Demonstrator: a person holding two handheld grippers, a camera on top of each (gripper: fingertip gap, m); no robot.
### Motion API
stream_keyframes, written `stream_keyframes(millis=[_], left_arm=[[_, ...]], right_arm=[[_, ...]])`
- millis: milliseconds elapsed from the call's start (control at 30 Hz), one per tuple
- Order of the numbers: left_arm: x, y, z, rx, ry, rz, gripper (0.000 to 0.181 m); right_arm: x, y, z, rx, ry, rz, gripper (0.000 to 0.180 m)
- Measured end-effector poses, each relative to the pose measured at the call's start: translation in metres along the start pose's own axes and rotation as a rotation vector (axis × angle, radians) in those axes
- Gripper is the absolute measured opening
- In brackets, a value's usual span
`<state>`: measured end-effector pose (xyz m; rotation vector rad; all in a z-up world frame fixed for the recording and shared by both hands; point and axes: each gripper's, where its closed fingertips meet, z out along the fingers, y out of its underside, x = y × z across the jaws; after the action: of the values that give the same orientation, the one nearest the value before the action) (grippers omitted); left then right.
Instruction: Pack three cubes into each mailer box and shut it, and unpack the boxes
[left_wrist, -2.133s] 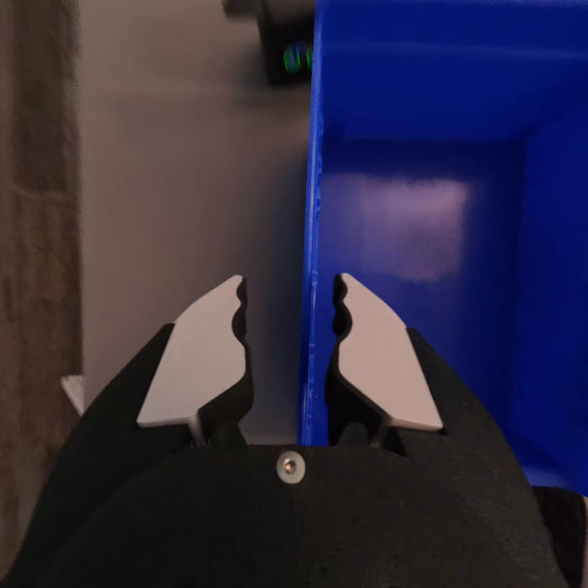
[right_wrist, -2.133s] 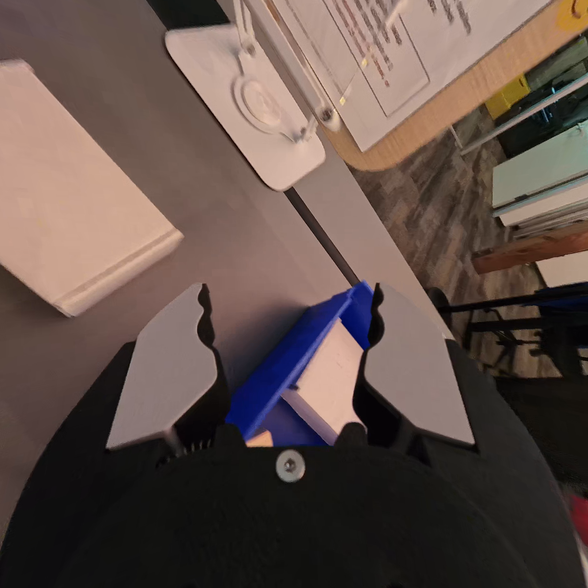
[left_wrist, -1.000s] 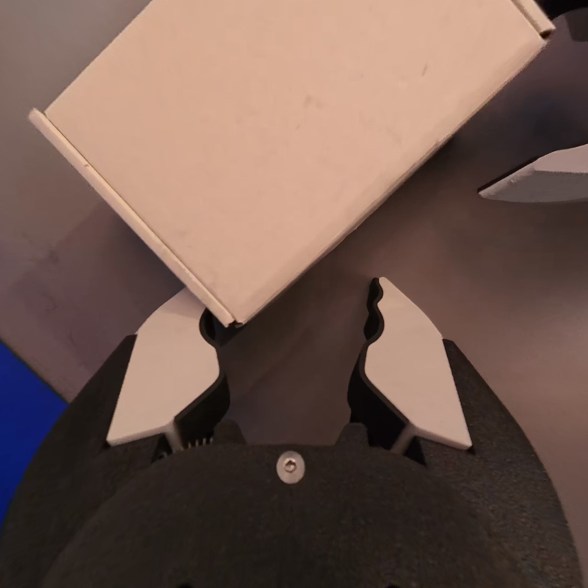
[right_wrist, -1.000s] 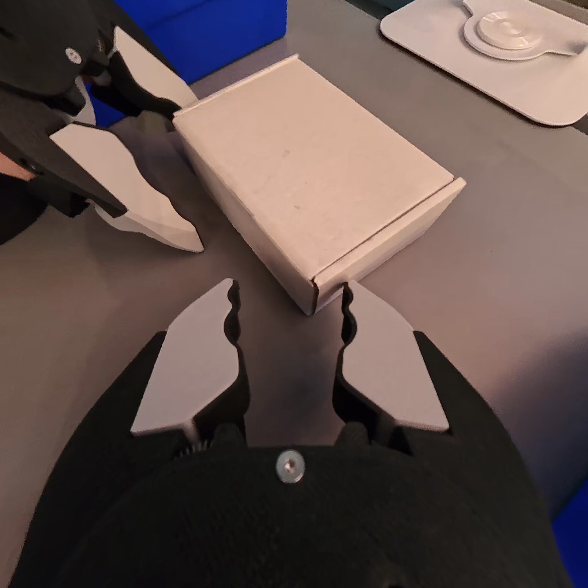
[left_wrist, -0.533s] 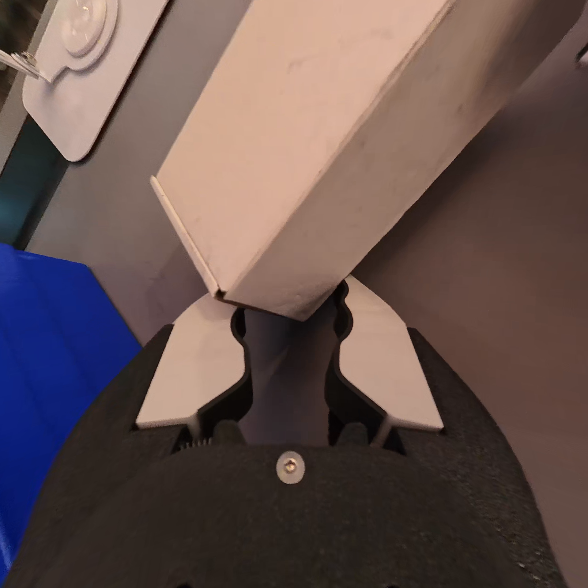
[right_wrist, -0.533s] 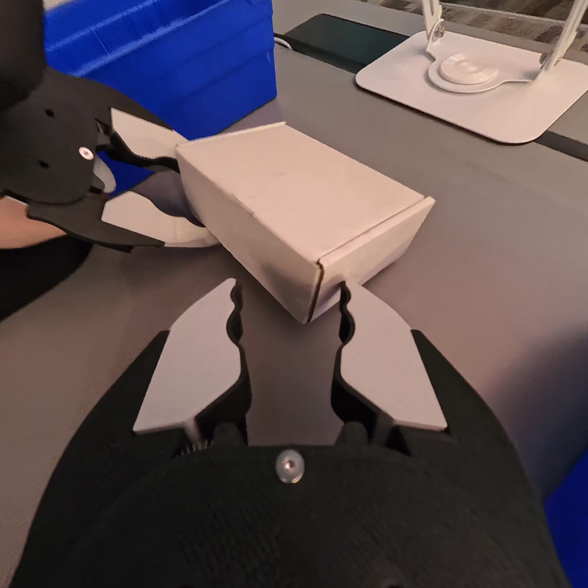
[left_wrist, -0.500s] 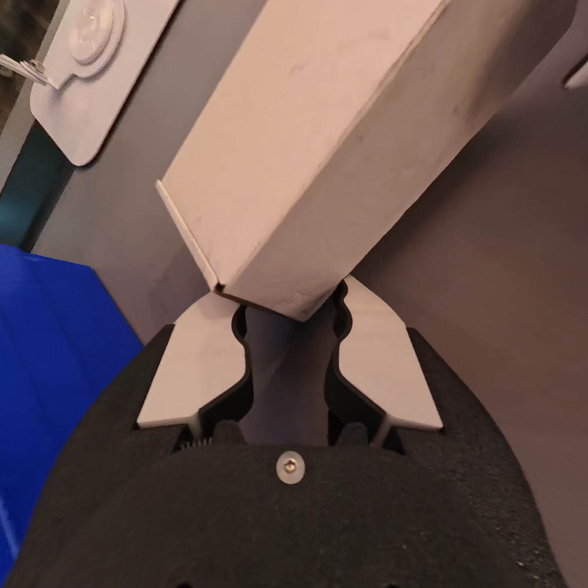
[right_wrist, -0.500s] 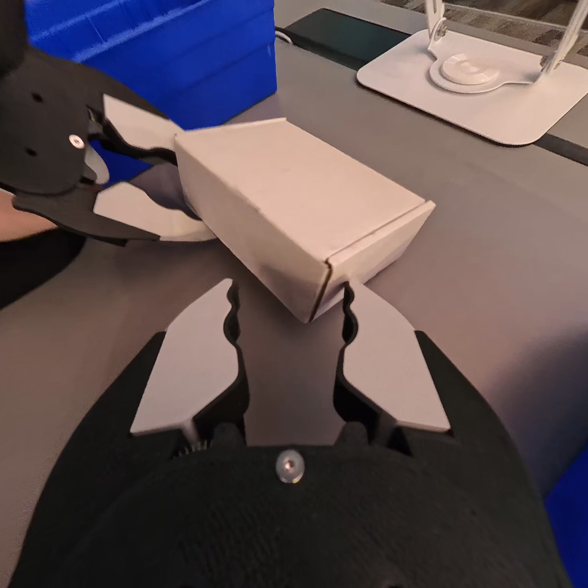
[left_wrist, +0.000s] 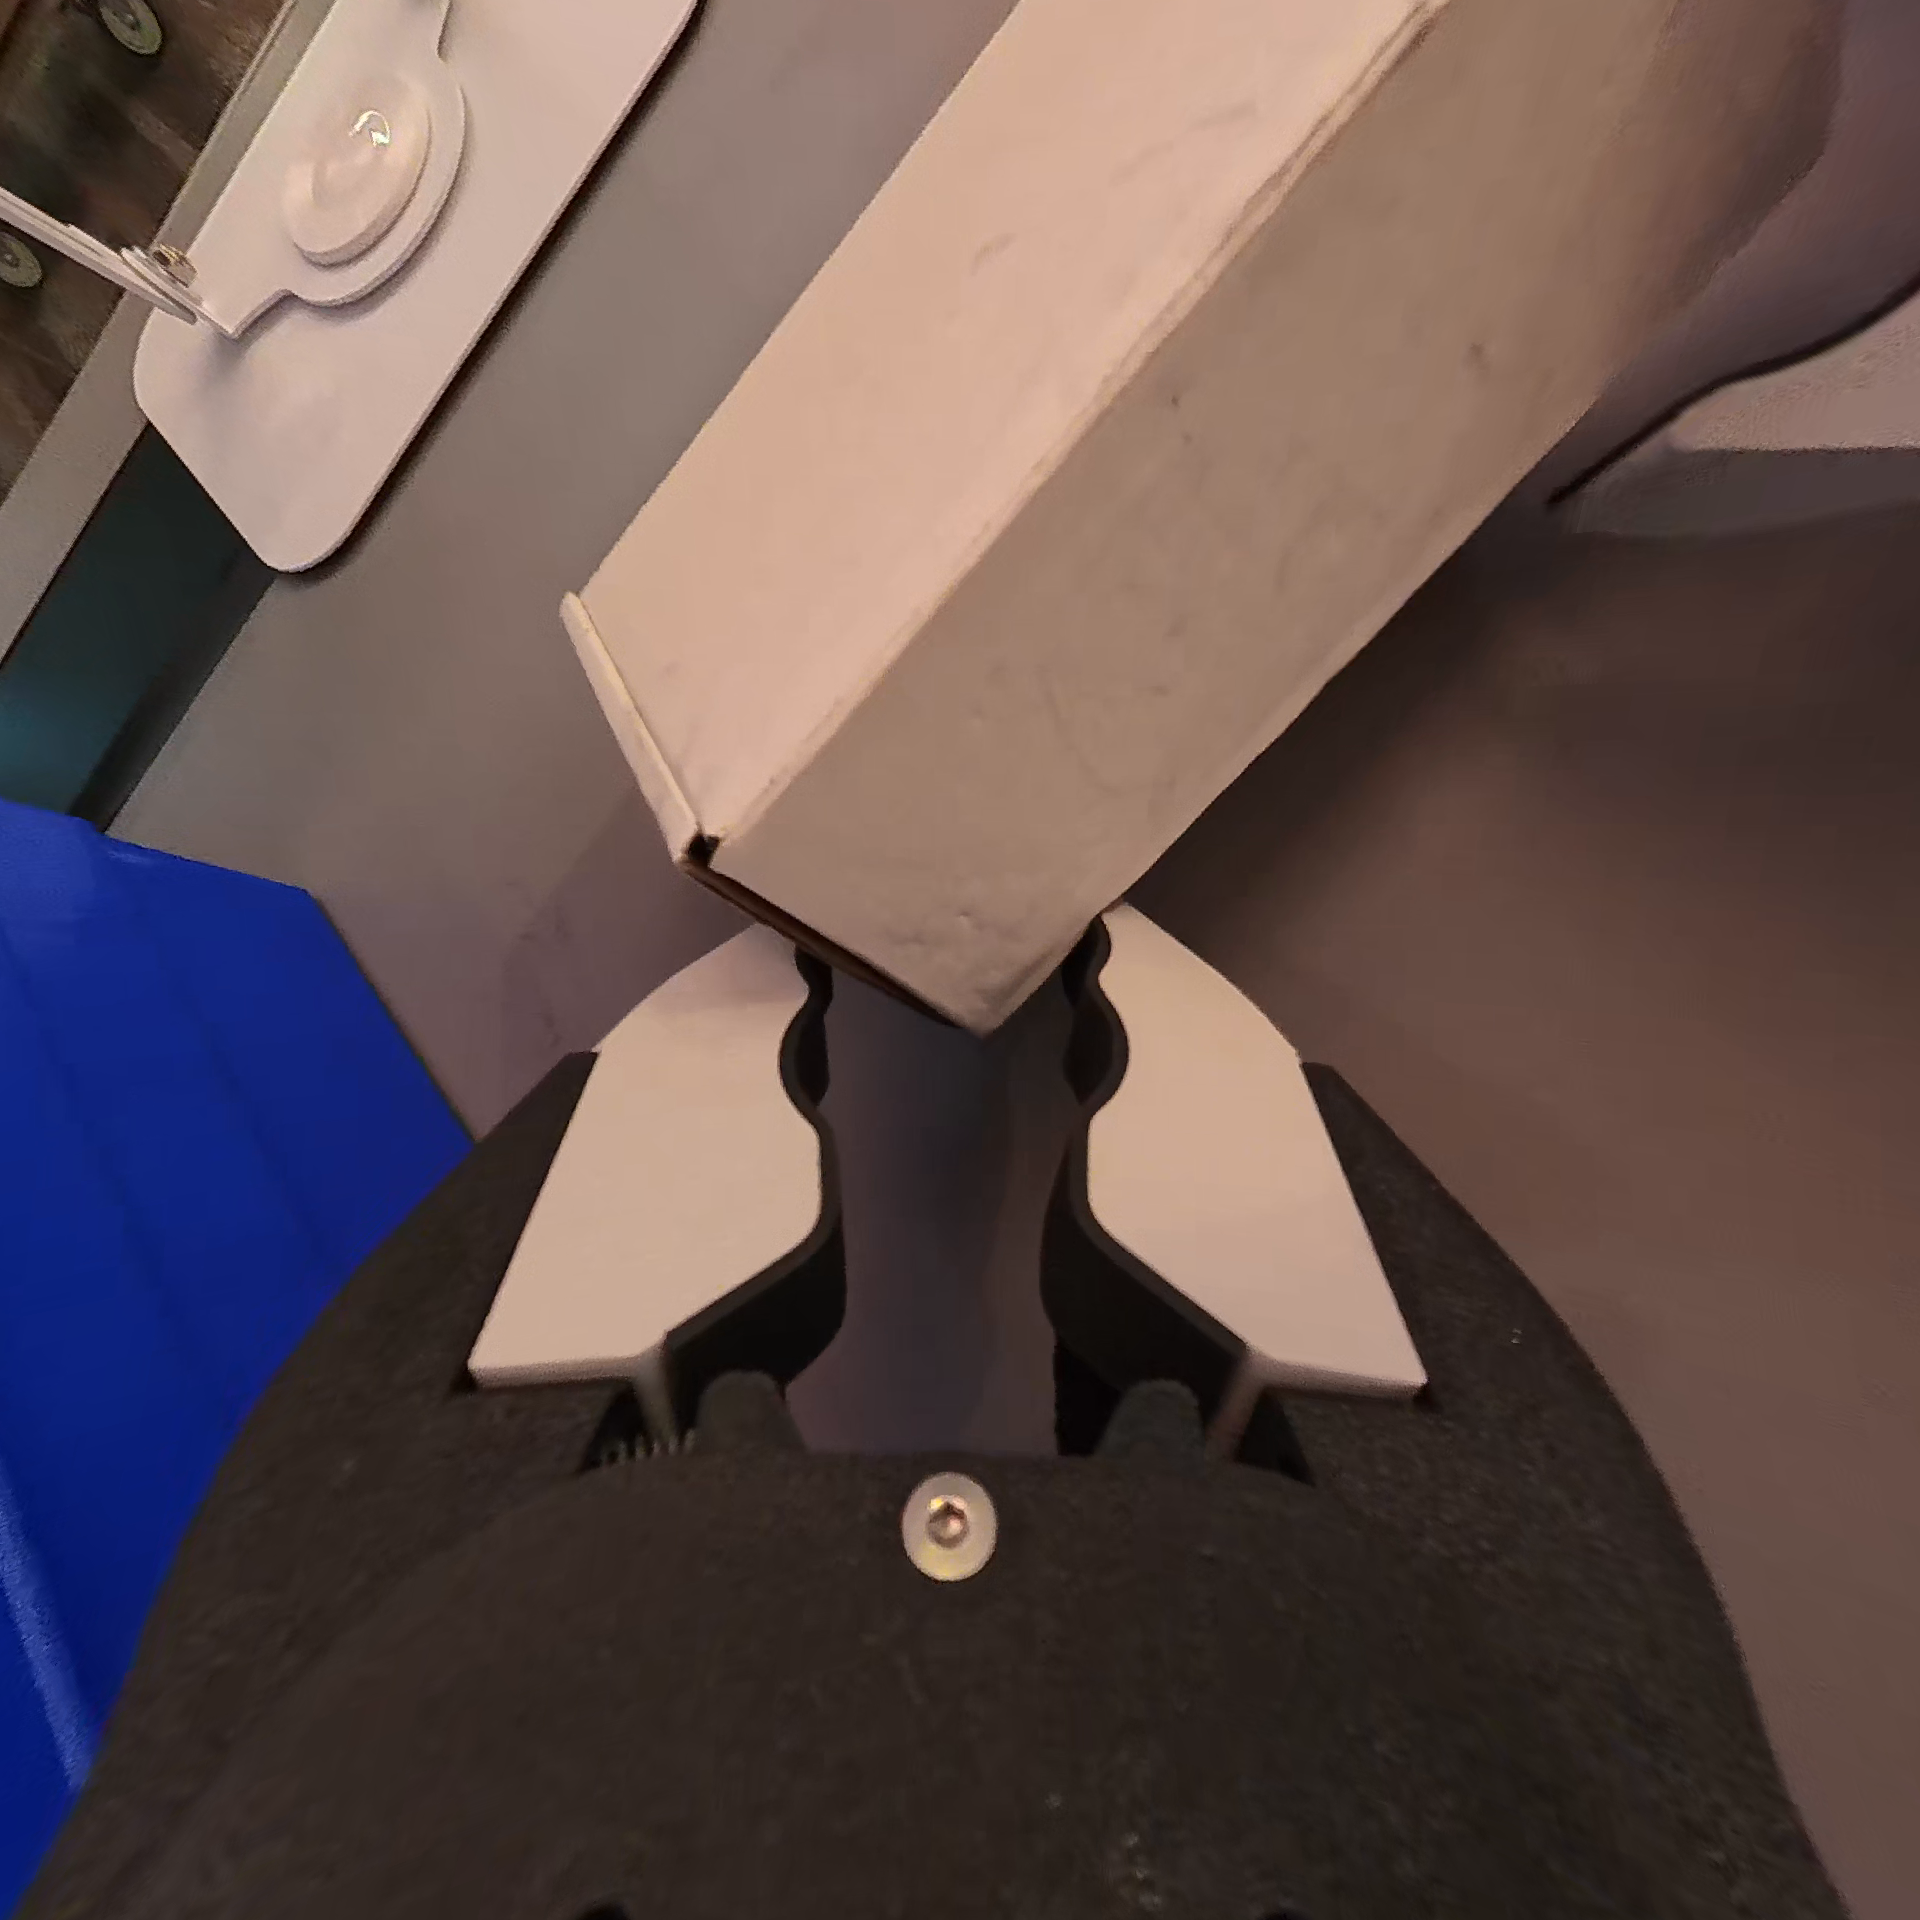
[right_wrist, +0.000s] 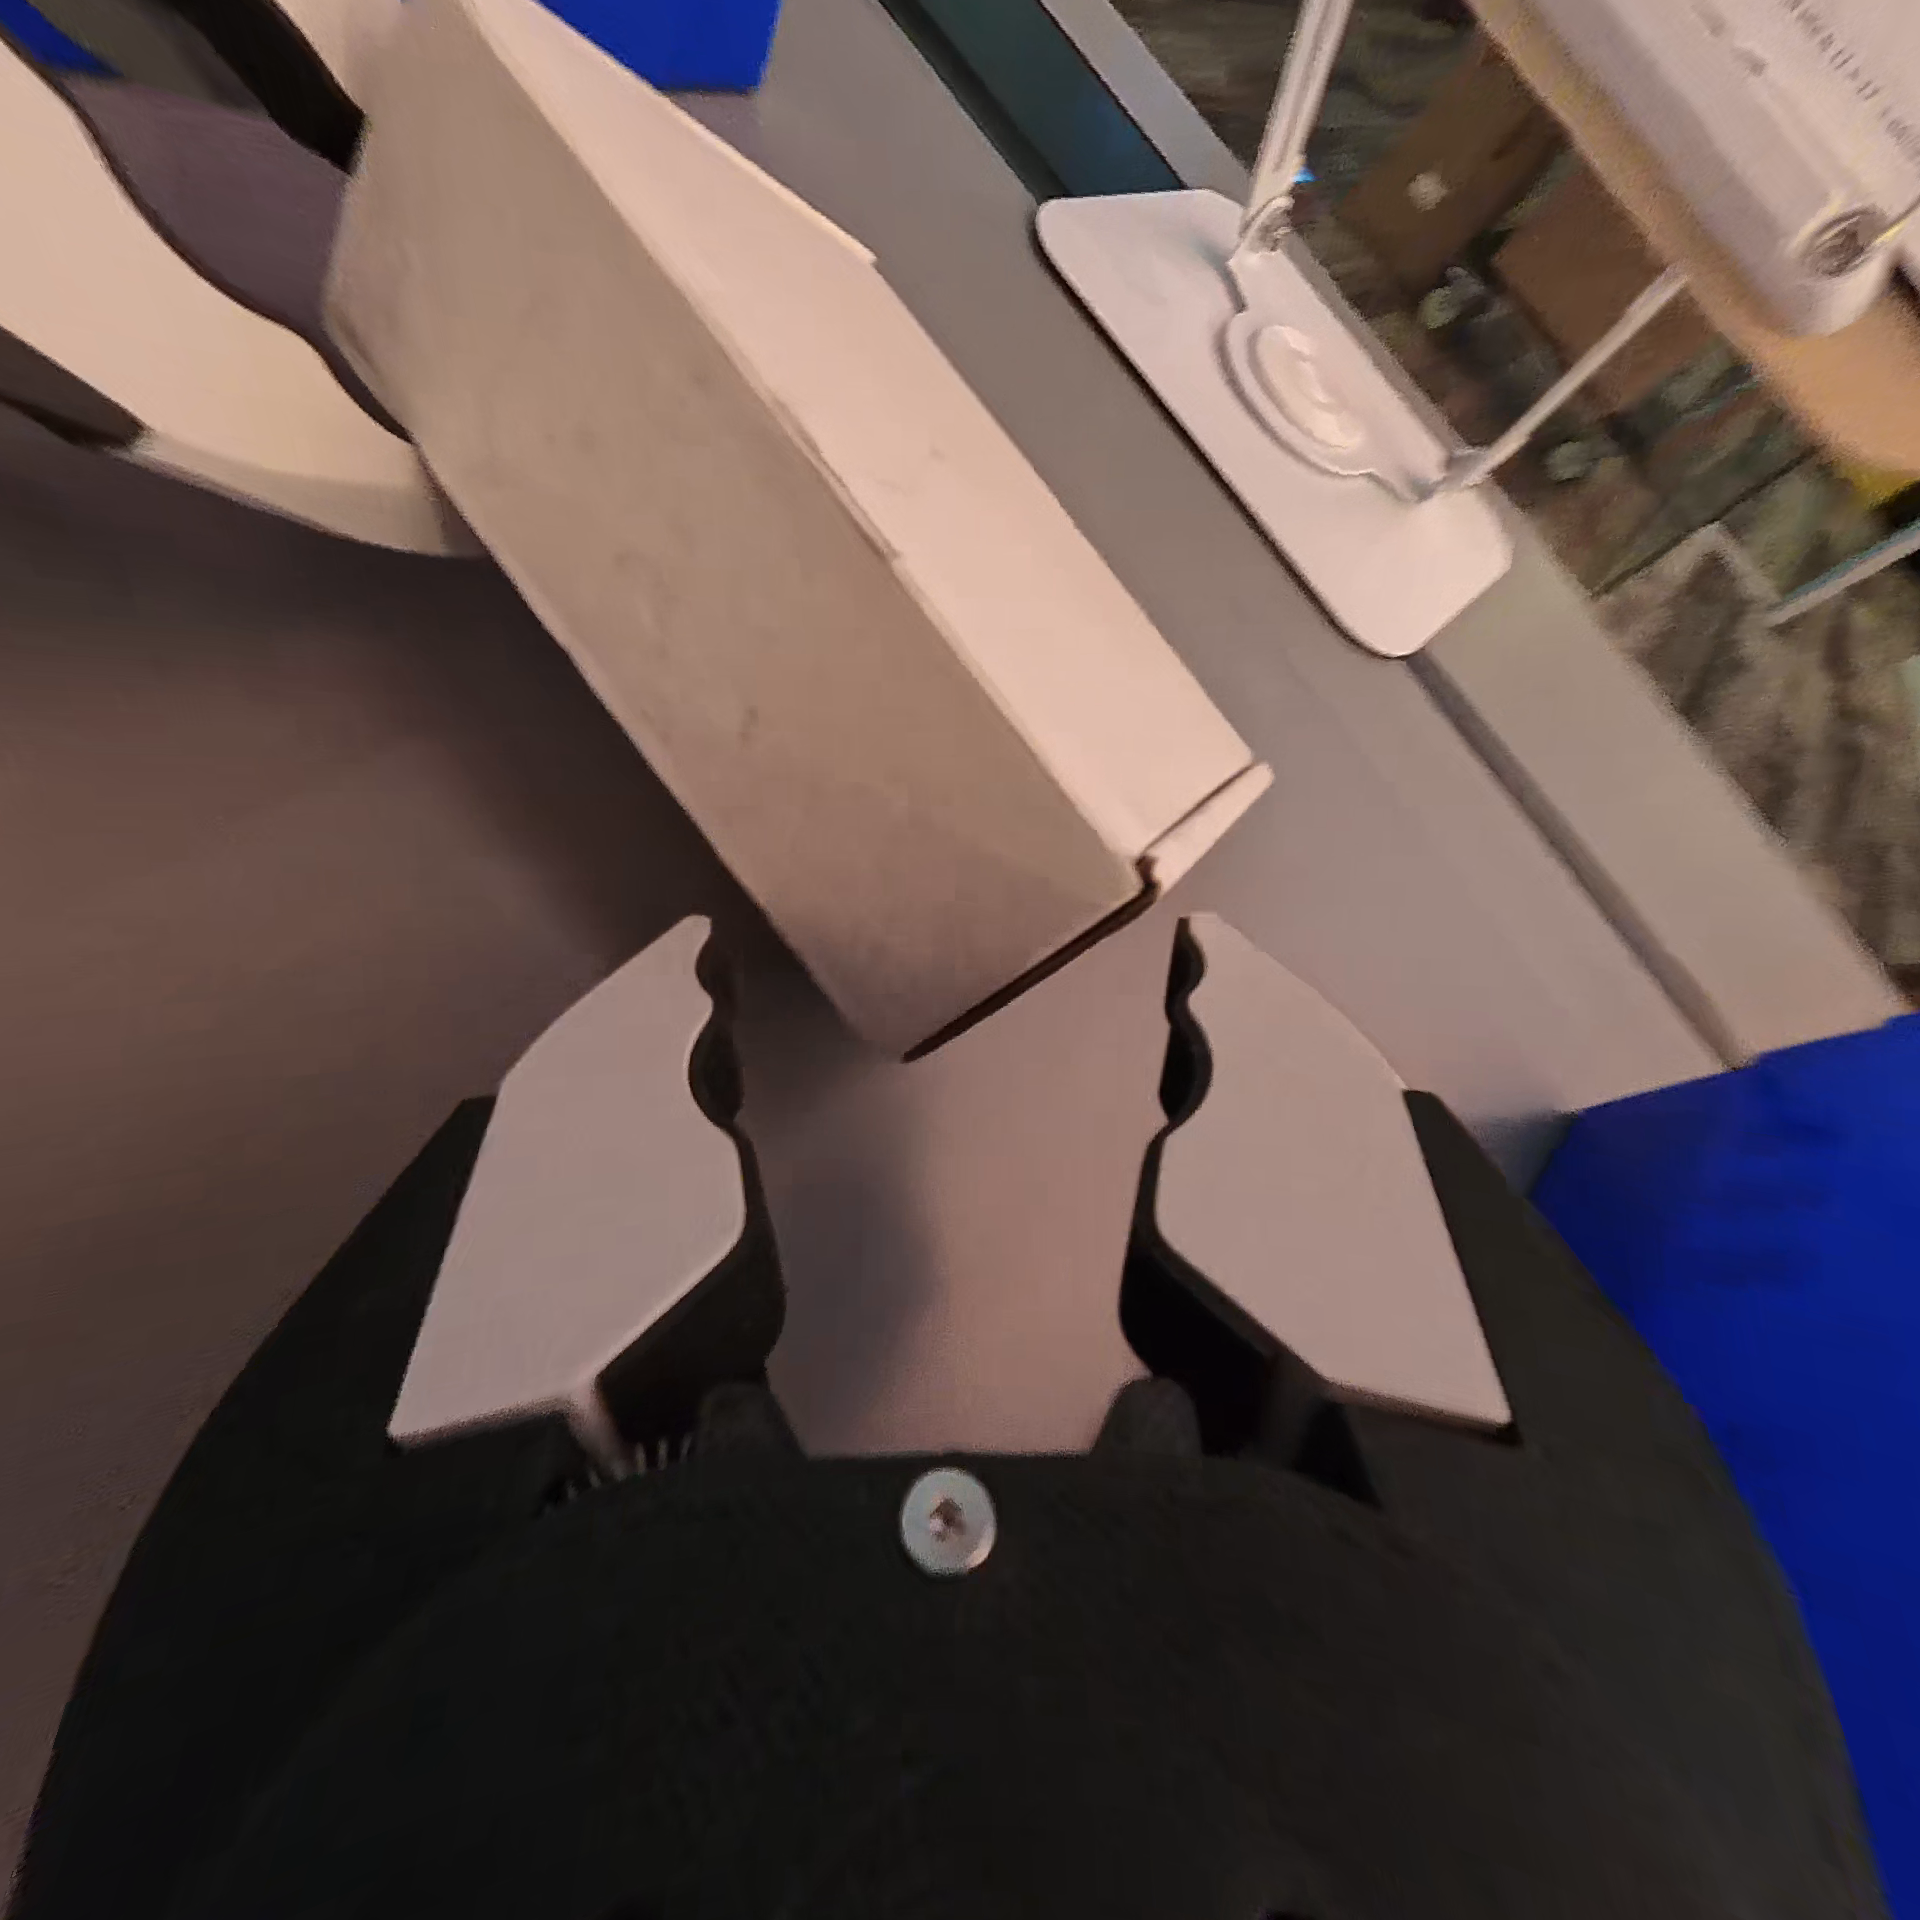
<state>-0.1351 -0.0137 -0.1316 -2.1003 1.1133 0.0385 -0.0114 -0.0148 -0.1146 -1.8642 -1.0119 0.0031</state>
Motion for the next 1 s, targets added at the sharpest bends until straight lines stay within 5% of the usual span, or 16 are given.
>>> stream_keyframes(millis=[200,400,533,700,1000], left_arm=[[0.002,-0.003,-0.001,0.012,0.015,-0.009,0.042],[0.007,-0.007,-0.002,0.037,0.046,-0.003,0.041],[0.011,-0.015,-0.007,0.117,0.081,-0.001,0.041],[0.021,-0.023,-0.014,0.231,0.121,0.051,0.104],[0.051,-0.046,-0.022,0.426,0.175,0.226,0.113]], right_arm=[[0.014,-0.023,0.001,0.092,0.227,-0.378,0.096],[-0.004,-0.039,0.014,0.119,0.348,-0.828,0.077],[0.005,-0.037,0.007,0.065,0.287,-0.779,0.066],[-0.003,-0.034,-0.021,0.06,0.075,-0.664,0.066],[-0.024,-0.026,-0.054,0.043,-0.219,-0.622,0.065]])
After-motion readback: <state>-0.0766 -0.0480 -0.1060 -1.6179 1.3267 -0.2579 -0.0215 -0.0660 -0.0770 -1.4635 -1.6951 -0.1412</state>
